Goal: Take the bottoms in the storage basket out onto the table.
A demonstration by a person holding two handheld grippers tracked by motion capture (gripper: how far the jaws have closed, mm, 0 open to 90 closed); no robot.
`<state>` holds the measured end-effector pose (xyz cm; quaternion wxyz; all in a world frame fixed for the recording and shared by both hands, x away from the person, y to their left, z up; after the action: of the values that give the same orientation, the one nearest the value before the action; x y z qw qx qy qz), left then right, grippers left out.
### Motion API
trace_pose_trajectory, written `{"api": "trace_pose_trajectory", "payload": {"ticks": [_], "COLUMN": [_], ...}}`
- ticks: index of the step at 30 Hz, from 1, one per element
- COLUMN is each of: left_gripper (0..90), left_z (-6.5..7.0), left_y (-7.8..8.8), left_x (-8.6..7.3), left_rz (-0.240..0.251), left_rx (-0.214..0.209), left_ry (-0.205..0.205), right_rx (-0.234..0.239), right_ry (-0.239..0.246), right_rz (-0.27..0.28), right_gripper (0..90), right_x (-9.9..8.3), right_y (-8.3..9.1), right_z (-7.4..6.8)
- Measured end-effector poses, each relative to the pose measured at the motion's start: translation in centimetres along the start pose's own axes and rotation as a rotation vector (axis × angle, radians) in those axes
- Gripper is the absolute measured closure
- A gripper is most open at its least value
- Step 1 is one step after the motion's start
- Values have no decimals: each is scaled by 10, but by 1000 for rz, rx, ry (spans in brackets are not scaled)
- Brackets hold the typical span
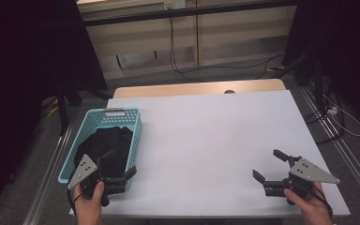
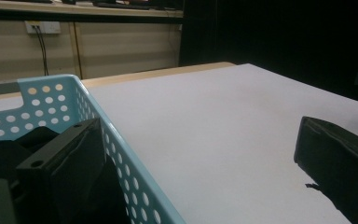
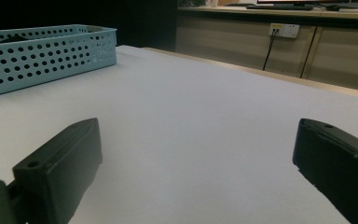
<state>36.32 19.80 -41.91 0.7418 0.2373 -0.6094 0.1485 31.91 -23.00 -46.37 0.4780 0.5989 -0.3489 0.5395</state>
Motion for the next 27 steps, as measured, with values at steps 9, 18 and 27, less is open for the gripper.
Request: {"api": "trace_pose_trajectory", "payload": {"ticks": [9, 18, 27], "left_gripper": [17, 17, 20], "left_z": [-3, -20, -36], "left_y": [6, 7, 3], "left_x": [22, 37, 50], "left_rz": [10, 14, -25], "left_rx": [10, 18, 25], "left_ry": [-15, 4, -19], "right_rx": [1, -8, -3], "right_ry": [-4, -6, -7], "right_rz": [4, 3, 1], "right_gripper": [5, 6, 8], "right_x": [1, 0, 0], "right_y": [0, 0, -1], "right_z": [1, 4, 3]}}
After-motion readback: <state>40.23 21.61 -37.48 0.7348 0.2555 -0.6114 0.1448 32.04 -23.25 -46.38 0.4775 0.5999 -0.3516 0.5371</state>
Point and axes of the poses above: each handheld gripper's, and its own axes: y roughly backward along the jaws, x roughly out of its top, z roughly to its right, the point moved 9 cm from there along -y, roughly forward along the jaws, and after that the axes turned 14 degrees about -x, right-handed, at the moved point
